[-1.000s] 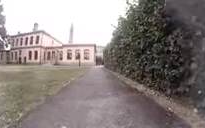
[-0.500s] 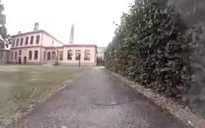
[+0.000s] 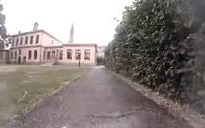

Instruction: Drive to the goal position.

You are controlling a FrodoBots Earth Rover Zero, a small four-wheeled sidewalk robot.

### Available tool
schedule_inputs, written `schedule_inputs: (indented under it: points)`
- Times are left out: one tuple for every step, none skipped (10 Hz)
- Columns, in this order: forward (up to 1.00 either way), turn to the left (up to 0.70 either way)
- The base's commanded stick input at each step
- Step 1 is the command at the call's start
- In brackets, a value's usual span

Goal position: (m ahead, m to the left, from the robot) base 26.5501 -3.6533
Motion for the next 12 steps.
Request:
schedule_inputs:
  points:
    - [0.7,0.0]
    - [0.7,0.0]
    - [0.7,0.0]
    - [0.7,0.0]
    - [0.7,0.0]
    - [0.7,0.0]
    - [0.7,0.0]
    - [0.7,0.0]
    - [0.7,0.0]
    - [0.7,0.0]
    - [0.7,0.0]
    - [0.7,0.0]
